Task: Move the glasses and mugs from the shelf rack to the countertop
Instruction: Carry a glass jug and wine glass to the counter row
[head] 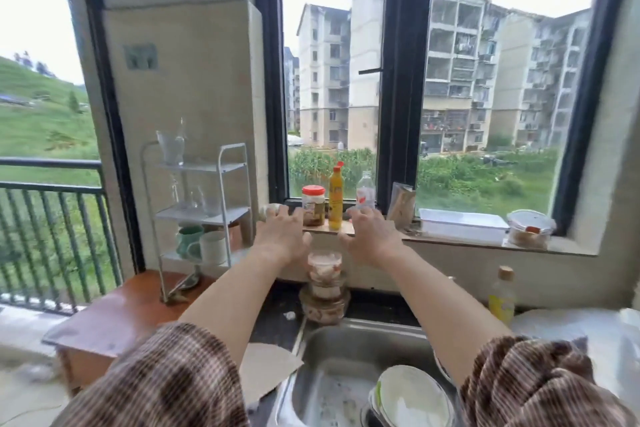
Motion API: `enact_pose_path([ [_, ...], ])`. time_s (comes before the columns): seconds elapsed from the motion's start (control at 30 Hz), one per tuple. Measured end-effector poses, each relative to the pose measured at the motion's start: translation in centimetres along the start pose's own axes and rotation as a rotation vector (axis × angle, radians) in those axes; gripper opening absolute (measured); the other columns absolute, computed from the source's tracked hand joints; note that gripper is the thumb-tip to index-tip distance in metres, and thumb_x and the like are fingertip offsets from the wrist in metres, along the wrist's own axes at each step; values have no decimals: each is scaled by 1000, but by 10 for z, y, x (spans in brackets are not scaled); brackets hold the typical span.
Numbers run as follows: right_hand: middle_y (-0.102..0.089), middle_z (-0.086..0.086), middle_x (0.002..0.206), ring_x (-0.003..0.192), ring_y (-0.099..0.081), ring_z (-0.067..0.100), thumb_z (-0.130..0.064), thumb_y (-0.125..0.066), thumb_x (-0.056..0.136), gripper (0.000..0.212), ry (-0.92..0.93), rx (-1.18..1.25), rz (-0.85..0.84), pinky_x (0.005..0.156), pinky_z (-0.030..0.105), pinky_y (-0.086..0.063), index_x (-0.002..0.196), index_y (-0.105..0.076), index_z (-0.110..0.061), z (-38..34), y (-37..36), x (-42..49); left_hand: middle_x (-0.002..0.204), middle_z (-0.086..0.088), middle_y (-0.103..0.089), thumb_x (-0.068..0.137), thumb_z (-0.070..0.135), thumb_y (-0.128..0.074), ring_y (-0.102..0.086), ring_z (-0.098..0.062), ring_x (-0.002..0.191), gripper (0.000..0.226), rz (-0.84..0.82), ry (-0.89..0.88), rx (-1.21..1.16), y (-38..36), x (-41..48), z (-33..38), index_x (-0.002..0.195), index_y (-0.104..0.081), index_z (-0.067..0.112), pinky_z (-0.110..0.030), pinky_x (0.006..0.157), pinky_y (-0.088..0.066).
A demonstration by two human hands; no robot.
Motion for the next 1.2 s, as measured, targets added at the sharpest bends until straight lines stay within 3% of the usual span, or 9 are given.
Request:
enact_pose_path([
  [0.13,-50,12,132,123,-44,31,-39,-50,92,46,80,13,-25,94,48,-41,130,-45,-14,-55,-35,77,134,-13,-45,93,34,-41,-37,-32,124,41,30,64,7,1,47,-77,130,-43,17,-47,99,-38],
  [0.4,-49,13,132,124,-41,32,-35,-51,93,47,224,46,-30,97,50,-39,133,-43,-12,-177,-86,183,139,-16,-41,92,36,-43,-38,-33,127,51,56,280,-105,5,114,-233,138,-37,15,-47,102,-38],
  [0.63,-49,10,134,125,-40,29,-37,-54,91,50,306,87,94,97,46,-36,133,-44,-13,-280,-106,276,139,-13,-43,90,34,-45,-37,-31,127,52,187,272,-188,22,187,-346,138,-39,14,-46,98,-39],
  [0.87,-49,11,135,126,-41,29,-36,-53,92,49,183,244,162,98,40,-36,134,-45,-12,-339,-112,392,137,-15,-43,89,31,-46,-35,-31,127,51,286,148,-304,36,278,-432,136,-35,13,-40,97,-36],
  [0.97,-49,9,137,127,-41,27,-37,-54,91,49,98,355,161,92,34,-34,133,-47,-12,-350,-115,440,141,-15,-37,89,37,-52,-31,-30,130,65,332,135,-429,36,309,-458,143,-24,14,-41,101,-34],
  [1.07,-52,13,135,126,-45,29,-35,-57,90,50,45,420,141,98,34,-37,132,-48,-10,-358,-124,483,144,-15,-33,86,45,-56,-27,-30,133,81,366,127,-503,32,336,-473,147,-15,11,-40,107,-28],
  [1.2,-53,12,136,125,-49,28,-35,-61,89,55,-36,493,98,96,30,-39,134,-47,-8,-358,-137,532,145,-15,-35,85,46,-59,-31,-30,134,87,405,126,-584,28,368,-486,148,-13,7,-38,107,-27],
])
Point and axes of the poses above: each hand's wrist, its own x-axis towards the middle knuckle, its own y-axis out of the back of the hand, z = x × y, the point moved 9 cm from there along x, towards the middle knuckle
